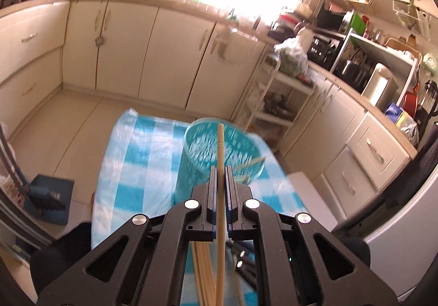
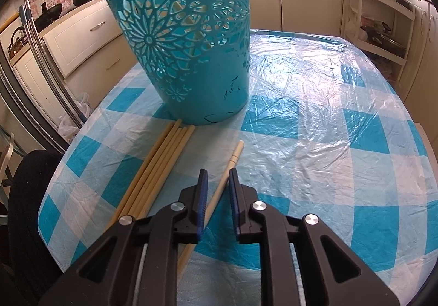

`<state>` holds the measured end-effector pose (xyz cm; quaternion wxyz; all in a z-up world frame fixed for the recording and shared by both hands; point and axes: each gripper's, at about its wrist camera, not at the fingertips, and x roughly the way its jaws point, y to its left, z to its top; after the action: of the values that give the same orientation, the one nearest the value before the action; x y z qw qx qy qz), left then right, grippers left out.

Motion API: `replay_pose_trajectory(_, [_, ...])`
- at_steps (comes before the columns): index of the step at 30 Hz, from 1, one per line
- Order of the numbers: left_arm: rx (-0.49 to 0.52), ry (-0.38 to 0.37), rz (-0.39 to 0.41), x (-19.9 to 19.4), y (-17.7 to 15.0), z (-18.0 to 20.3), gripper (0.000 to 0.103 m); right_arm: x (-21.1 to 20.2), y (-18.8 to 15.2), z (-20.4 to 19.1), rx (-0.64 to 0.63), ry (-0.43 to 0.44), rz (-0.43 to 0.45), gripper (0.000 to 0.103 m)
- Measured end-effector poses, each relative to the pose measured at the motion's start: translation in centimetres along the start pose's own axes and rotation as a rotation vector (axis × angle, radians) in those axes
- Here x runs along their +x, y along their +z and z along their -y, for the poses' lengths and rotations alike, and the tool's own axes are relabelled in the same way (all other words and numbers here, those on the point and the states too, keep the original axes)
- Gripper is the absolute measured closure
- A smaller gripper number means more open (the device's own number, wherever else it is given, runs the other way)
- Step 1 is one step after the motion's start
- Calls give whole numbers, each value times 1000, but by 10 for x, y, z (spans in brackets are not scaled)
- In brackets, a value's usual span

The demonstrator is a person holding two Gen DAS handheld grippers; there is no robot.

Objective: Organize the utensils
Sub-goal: 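Lift the chopstick over the teal basket with the left tool and release it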

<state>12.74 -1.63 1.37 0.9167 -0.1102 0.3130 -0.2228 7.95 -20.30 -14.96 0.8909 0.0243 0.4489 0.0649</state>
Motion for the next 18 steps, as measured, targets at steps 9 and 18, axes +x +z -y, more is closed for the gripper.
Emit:
replay_pose_trajectory(9, [39,-14,165,24,63,29,98,0,0,1,12,12,1,87])
replay_pose_trajectory(18, [-3,43,234,83,95,21,98,0,1,5,18,28,2,84])
